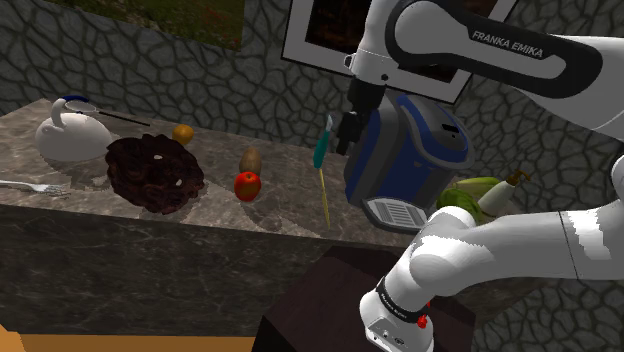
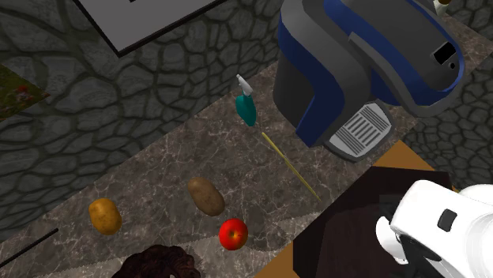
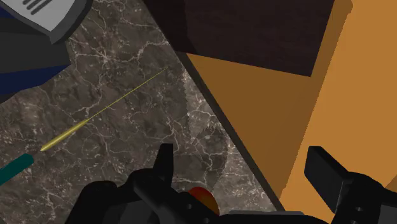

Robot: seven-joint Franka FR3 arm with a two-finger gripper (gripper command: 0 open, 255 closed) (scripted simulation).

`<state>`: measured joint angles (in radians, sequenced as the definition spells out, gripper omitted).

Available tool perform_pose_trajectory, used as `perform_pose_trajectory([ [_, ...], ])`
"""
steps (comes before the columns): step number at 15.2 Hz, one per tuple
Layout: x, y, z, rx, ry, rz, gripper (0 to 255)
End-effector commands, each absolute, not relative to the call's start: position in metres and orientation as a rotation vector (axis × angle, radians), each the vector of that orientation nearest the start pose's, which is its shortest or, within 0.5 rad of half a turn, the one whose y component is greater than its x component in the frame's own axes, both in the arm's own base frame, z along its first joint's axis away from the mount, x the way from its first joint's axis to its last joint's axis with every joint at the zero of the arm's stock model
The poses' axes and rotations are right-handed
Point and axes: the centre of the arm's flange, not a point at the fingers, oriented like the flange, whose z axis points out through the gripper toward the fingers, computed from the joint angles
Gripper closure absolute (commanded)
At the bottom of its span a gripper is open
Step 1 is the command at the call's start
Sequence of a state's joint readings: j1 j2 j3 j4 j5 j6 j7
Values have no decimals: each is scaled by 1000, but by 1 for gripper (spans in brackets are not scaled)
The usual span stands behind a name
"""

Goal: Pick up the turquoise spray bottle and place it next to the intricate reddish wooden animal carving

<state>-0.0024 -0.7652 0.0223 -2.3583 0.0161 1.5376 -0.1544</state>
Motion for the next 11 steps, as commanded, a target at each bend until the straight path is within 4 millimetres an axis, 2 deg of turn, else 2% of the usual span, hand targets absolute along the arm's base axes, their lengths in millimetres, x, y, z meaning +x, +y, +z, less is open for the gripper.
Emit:
perform_pose_trajectory([
  [1, 308, 10, 580, -3125, -263, 87, 0],
  [11, 396, -70, 538, -3168, 22, 43, 0],
])
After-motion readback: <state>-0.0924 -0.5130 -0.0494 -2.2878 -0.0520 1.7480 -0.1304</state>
